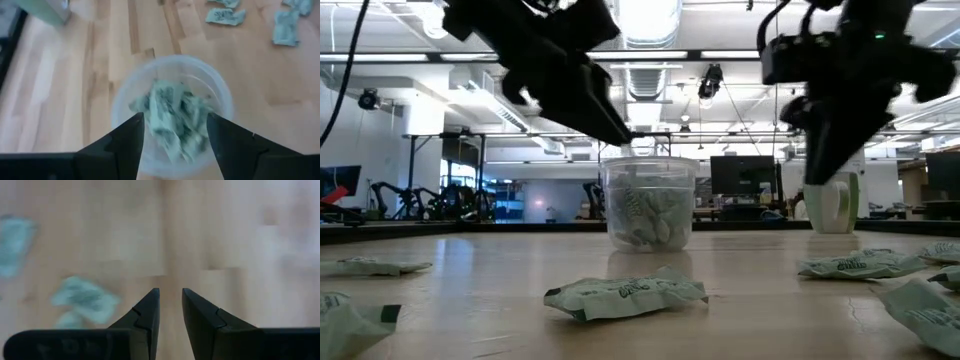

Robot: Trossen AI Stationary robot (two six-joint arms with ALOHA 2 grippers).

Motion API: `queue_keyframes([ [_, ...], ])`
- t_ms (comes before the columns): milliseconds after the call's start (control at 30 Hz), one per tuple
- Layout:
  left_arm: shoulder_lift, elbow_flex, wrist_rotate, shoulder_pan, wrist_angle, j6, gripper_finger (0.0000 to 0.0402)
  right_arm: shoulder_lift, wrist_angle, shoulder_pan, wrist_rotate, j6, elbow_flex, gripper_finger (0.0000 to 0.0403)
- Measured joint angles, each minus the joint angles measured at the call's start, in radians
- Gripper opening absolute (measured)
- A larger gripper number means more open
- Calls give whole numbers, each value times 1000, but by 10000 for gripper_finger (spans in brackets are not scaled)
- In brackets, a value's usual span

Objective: Pick and place Stevia / Truvia into bins
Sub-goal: Put the light green stevia packet into the transparent container

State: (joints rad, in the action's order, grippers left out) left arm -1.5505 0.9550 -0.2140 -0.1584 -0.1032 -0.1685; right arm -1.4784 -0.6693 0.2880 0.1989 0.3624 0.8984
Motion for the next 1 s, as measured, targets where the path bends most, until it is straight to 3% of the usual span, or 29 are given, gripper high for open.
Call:
queue_keyframes([
  [200,105,-25,-2,-51,-133,83,199,0,161,69,-122,4,-99,73],
  [500,226,-80,-73,-88,-133,112,199,-16,265,82,-175,75,-139,73],
  [1000,246,-96,-79,-90,-140,136,199,-29,382,83,-206,101,-235,73],
])
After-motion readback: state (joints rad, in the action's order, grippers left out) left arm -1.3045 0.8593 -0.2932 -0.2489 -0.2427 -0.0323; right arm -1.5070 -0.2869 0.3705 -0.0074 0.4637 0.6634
